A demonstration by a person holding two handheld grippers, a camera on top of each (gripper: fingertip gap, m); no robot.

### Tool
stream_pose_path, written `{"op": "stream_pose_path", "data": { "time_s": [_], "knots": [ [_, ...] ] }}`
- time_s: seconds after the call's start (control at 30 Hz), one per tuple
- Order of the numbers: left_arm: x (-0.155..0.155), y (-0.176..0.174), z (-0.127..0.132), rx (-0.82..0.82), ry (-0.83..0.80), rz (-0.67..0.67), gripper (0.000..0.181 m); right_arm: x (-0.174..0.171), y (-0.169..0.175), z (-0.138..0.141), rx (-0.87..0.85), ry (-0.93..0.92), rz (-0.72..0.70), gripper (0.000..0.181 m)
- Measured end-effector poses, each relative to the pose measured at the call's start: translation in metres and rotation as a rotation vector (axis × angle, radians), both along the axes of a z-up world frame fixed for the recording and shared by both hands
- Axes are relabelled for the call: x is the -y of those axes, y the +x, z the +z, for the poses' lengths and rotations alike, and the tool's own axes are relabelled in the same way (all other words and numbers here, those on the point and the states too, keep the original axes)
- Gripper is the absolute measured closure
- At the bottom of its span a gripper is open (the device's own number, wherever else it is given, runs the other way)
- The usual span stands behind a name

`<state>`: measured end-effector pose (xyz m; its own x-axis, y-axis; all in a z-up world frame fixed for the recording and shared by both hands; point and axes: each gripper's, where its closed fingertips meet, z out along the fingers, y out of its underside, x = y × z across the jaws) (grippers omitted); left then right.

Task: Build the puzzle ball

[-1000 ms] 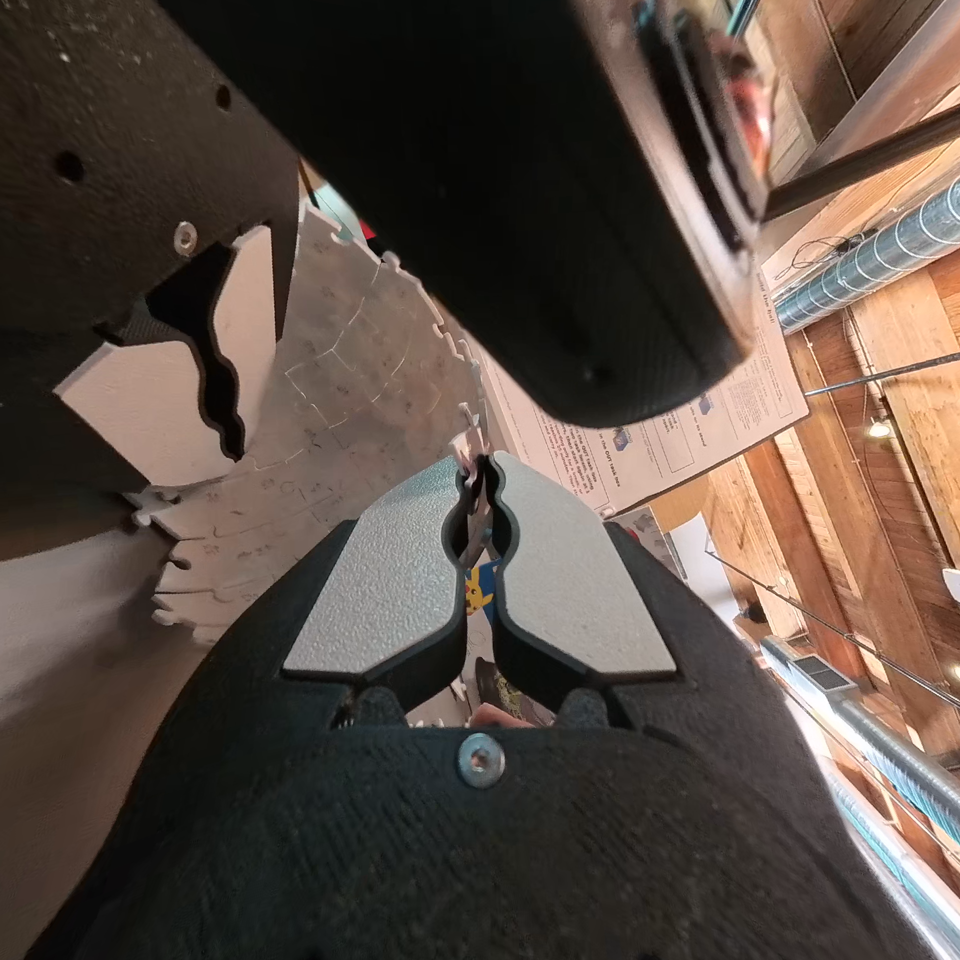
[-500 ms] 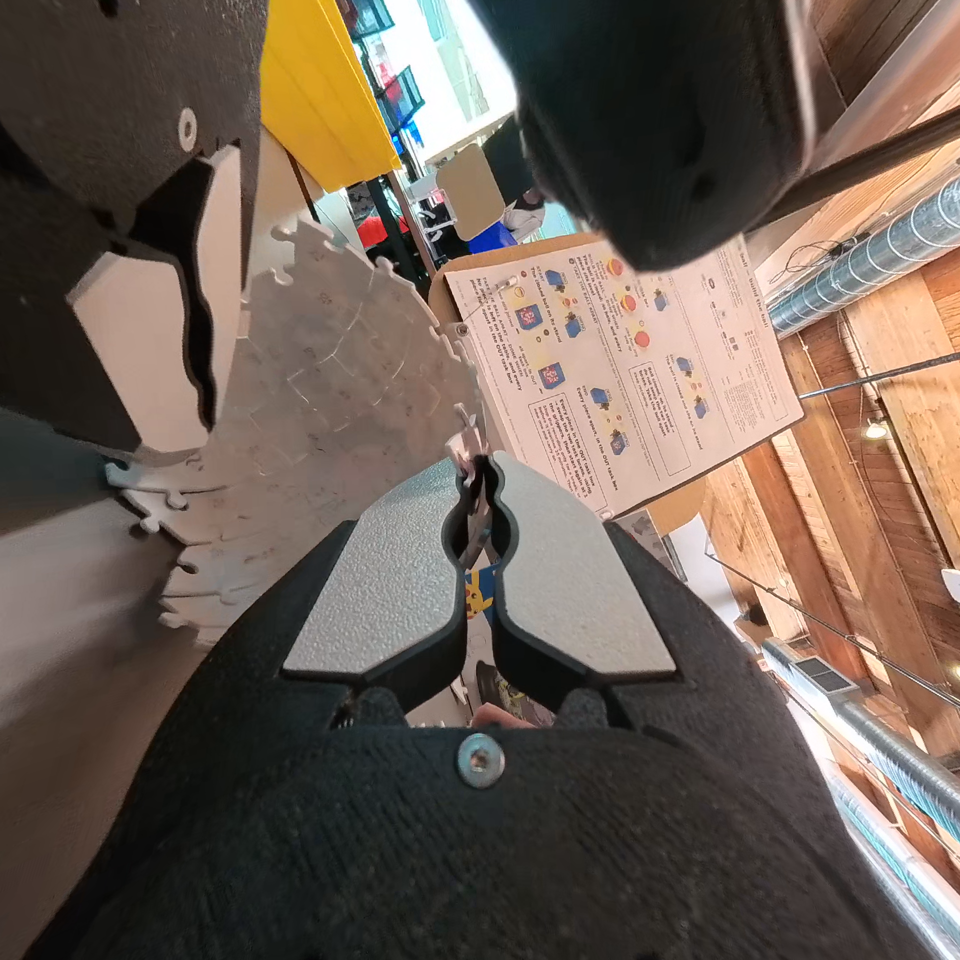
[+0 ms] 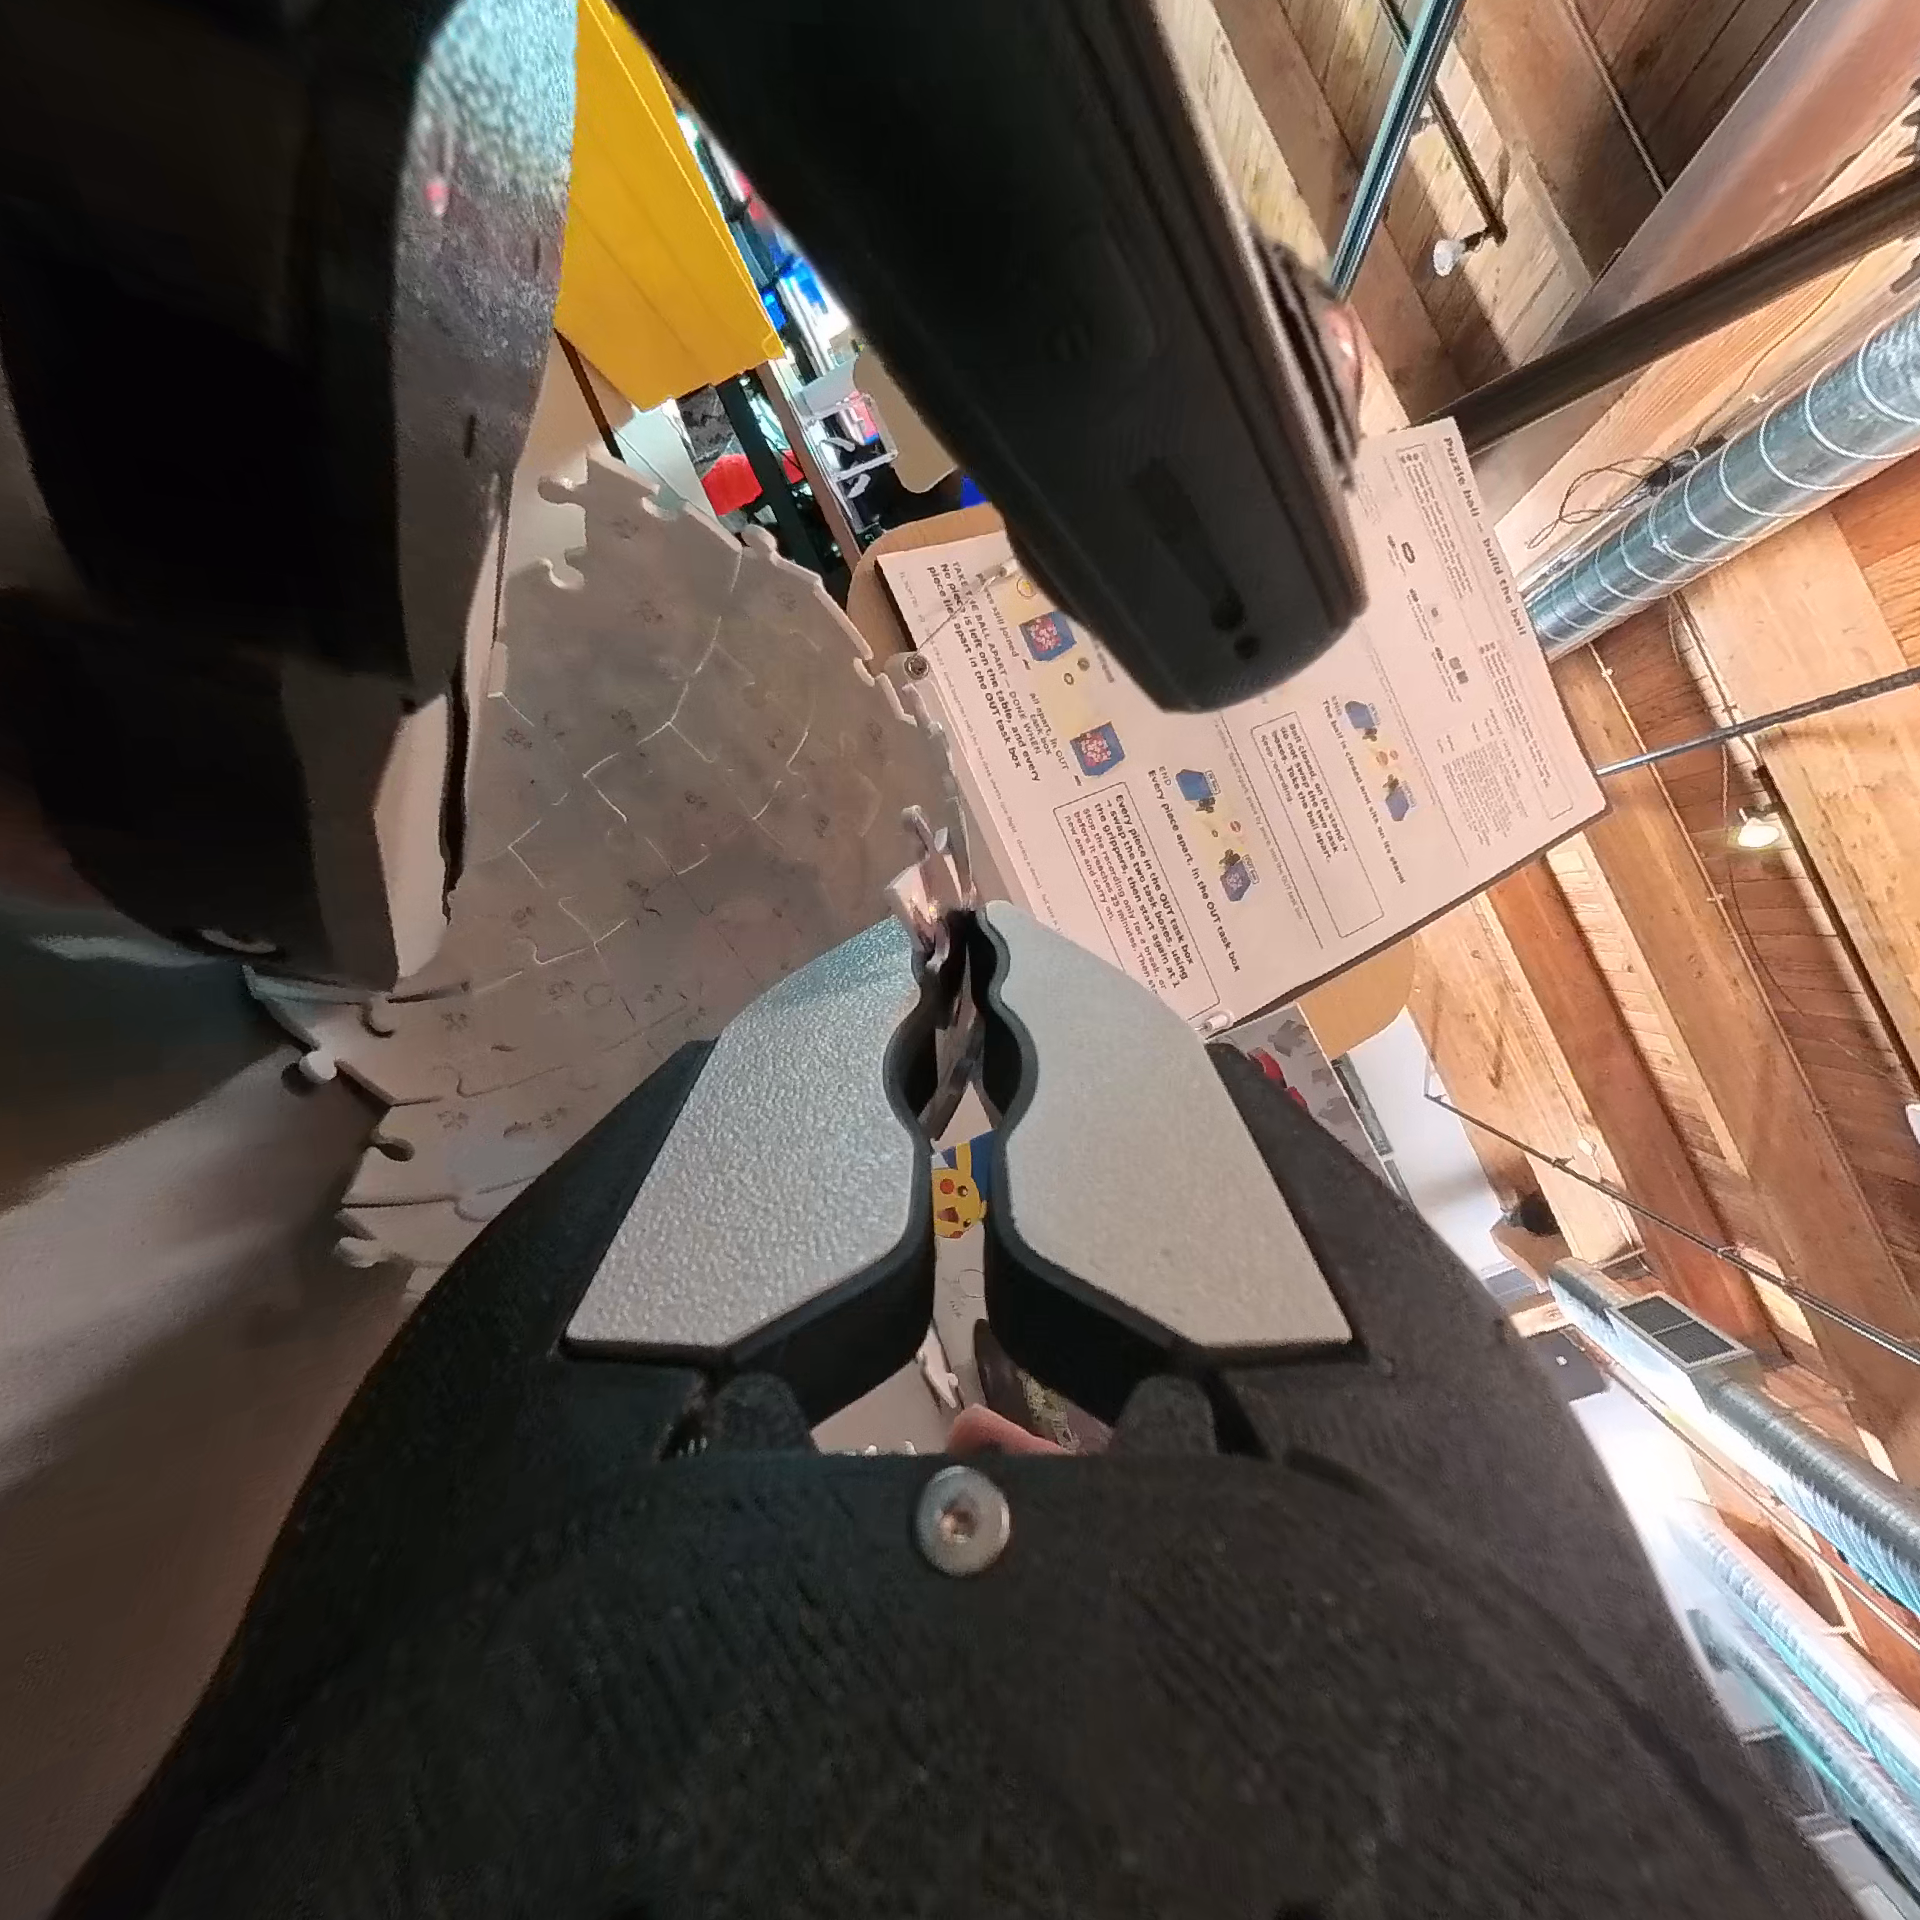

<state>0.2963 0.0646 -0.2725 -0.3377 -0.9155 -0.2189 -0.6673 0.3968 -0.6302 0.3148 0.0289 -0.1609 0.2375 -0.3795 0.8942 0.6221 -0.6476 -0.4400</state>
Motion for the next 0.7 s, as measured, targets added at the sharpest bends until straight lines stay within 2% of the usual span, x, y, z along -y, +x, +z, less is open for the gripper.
{"op": "stream_pose_path", "data": {
  "time_s": [0.1, 0.7],
  "knots": [
    [0.002, 0.0, -0.001, -0.022, -0.015, 0.005, 0.181, 0.0, 0.0, -0.001, -0.004, 0.004, 0.001, 0.178],
    [0.005, 0.014, 0.004, 0.061, -0.024, 0.0, 0.181, 0.001, 0.004, -0.003, -0.019, 0.017, -0.008, 0.178]
  ]
}}
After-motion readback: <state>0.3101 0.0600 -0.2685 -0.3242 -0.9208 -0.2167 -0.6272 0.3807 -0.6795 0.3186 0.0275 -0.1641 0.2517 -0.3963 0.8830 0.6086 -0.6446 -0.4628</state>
